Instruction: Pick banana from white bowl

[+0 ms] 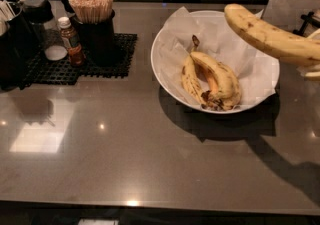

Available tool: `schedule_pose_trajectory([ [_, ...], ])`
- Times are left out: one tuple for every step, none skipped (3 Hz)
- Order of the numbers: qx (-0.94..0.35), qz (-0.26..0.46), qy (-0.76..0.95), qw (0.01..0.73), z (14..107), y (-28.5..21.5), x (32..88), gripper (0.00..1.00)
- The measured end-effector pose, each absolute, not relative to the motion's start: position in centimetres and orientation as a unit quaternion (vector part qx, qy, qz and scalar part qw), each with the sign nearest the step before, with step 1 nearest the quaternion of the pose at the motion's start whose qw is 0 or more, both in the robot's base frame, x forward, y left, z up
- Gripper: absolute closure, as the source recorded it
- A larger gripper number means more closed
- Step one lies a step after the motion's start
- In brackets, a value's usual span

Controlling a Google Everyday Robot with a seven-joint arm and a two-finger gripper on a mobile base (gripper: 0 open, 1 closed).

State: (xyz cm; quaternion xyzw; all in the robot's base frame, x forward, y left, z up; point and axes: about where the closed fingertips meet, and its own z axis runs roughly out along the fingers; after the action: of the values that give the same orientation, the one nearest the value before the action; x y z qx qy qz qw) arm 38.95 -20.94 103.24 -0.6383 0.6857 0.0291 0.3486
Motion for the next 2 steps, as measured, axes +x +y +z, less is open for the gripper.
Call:
schedule_pose_trajectory([
  [-0.638,0.029,0.686,0.349,103.2,-20.9,39.0,1.00],
  [-0.659,0.049,0.683,0.312,101.2,-19.7,39.8,1.00],
])
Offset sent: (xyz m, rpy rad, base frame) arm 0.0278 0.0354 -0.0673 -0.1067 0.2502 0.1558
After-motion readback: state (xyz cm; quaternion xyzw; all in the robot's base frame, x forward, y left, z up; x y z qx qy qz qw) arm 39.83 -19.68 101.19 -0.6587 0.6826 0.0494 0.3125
